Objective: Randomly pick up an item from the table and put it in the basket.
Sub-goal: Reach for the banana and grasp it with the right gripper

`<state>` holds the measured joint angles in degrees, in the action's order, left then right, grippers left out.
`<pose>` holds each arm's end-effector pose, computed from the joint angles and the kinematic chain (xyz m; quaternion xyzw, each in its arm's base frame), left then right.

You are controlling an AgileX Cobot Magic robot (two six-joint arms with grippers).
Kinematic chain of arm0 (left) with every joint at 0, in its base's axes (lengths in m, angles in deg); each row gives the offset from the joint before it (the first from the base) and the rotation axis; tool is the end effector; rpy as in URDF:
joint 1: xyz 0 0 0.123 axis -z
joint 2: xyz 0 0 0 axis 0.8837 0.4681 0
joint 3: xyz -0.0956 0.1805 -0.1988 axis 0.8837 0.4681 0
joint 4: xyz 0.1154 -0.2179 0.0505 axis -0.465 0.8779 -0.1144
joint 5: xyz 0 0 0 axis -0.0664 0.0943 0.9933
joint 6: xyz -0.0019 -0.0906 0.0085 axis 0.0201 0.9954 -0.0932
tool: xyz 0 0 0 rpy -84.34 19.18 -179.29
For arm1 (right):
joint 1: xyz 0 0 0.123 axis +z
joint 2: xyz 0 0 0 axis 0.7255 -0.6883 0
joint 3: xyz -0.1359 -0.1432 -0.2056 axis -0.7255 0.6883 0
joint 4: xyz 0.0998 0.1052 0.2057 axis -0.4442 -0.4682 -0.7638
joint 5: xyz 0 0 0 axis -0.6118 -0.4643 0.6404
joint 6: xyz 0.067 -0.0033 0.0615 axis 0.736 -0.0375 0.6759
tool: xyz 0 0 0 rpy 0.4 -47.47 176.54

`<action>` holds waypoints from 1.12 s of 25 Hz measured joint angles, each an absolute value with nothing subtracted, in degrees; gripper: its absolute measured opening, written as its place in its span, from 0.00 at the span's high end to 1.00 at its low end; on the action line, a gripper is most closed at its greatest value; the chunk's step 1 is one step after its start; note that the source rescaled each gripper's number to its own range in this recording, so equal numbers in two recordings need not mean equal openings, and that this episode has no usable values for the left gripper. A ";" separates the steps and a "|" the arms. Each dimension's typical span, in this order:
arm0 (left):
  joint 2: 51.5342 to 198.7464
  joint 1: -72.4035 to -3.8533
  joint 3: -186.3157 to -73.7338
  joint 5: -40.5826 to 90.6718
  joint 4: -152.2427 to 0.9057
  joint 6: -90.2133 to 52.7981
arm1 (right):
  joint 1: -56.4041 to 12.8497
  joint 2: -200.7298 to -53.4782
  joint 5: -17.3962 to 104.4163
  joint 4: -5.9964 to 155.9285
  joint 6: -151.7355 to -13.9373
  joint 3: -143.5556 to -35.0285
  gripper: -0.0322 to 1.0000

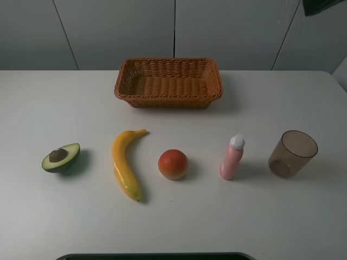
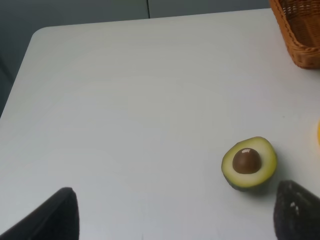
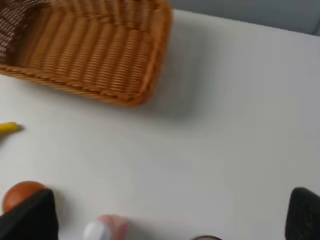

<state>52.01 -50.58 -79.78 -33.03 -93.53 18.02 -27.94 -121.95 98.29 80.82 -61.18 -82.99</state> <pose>-0.0059 0.0074 0.2791 0.0638 0.8525 -0.0261 0.5182 0.2140 0.0749 0.3953 -0.1605 0.9348 0.0652 0.3101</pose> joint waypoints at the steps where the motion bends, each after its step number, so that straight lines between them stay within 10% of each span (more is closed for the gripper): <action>1: 52.01 -50.58 -79.78 -33.03 -93.53 18.02 | -25.81 -125.36 99.00 80.82 -60.74 -85.67 0.03; 28: 52.01 -50.58 -79.78 -33.03 -93.53 18.02 | 8.48 -173.71 103.50 75.77 -46.30 -107.93 0.03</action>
